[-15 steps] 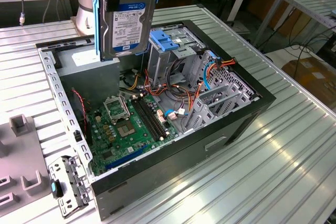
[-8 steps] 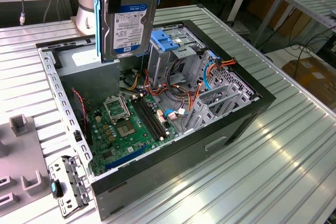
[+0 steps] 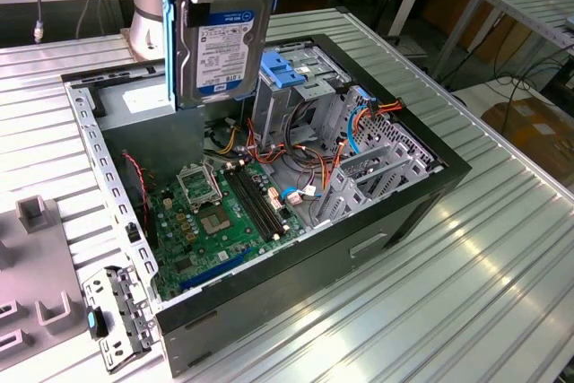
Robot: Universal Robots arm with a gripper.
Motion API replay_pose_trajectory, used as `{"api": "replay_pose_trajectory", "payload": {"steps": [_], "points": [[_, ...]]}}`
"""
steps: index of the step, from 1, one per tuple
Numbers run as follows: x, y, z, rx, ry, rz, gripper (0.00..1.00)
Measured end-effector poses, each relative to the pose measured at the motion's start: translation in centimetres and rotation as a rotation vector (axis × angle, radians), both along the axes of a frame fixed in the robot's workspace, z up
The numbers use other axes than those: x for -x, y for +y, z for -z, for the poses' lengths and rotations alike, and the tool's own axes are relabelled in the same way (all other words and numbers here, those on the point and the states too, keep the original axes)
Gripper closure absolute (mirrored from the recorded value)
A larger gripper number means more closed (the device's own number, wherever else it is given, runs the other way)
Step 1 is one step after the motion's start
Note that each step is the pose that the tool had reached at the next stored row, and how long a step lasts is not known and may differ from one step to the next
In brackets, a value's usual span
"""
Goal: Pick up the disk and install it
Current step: 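Insert the disk into the insertion slot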
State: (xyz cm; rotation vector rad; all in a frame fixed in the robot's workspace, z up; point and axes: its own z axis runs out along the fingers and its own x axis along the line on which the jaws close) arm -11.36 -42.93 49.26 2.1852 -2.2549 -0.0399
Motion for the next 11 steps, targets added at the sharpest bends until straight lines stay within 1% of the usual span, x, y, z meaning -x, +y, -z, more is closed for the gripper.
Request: {"api": "replay_pose_trajectory", "payload": {"steps": [2,11], "points": [[0.0,-0.29,0.0,0.0,0.0,0.0,0.63],[0.0,-1.18,0.0,-0.0001,0.0,0.0,0.63]]}}
